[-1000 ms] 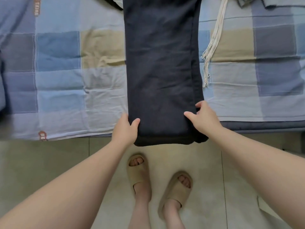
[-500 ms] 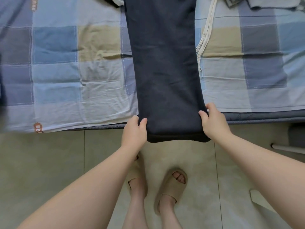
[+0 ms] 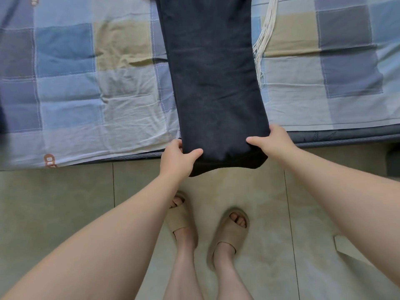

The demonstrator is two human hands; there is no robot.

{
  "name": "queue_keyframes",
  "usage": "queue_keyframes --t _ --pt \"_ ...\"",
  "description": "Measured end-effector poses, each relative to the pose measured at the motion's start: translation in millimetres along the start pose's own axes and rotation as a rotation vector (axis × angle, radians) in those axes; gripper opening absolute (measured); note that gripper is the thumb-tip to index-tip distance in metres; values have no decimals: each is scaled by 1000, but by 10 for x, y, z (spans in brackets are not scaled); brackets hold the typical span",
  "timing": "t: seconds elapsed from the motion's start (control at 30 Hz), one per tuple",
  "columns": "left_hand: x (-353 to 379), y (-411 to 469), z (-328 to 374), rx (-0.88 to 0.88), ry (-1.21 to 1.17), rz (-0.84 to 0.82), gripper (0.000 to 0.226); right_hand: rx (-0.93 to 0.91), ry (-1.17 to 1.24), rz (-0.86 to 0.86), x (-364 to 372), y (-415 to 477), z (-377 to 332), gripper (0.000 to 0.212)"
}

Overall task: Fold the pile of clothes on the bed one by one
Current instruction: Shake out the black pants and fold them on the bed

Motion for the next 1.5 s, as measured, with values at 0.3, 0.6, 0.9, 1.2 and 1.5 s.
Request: queue_keyframes --t 0.3,0.6,0.9,1.2,1.5 --pt "-297 -615 -1 -187 -85 -163 19 28 250 -317 -78 -630 201 24" --pt "-944 -2239 541 -327 -365 -18 17 99 404 -309 -689 -2372 -8 32" --pt "-1529 -3464 573 -327 -417 -26 12 211 606 -144 -791 -3915 -54 14" --pt "-2217 -4285 -521 -572 -331 -105 30 351 657 -187 67 -5279 344 13" --pt "-2486 -4444 -444 -561 -385 -155 29 334 735 -132 47 -5604 150 10"
Point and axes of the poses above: each hand's wrist, its own y-axis towards the middle knuckle, its own x-axis out of the palm, z = x × y, the point moved 3 cm from there along y, towards the middle knuckle, and after that the axes turned 13 degrees about -y, right-handed, at the moved point
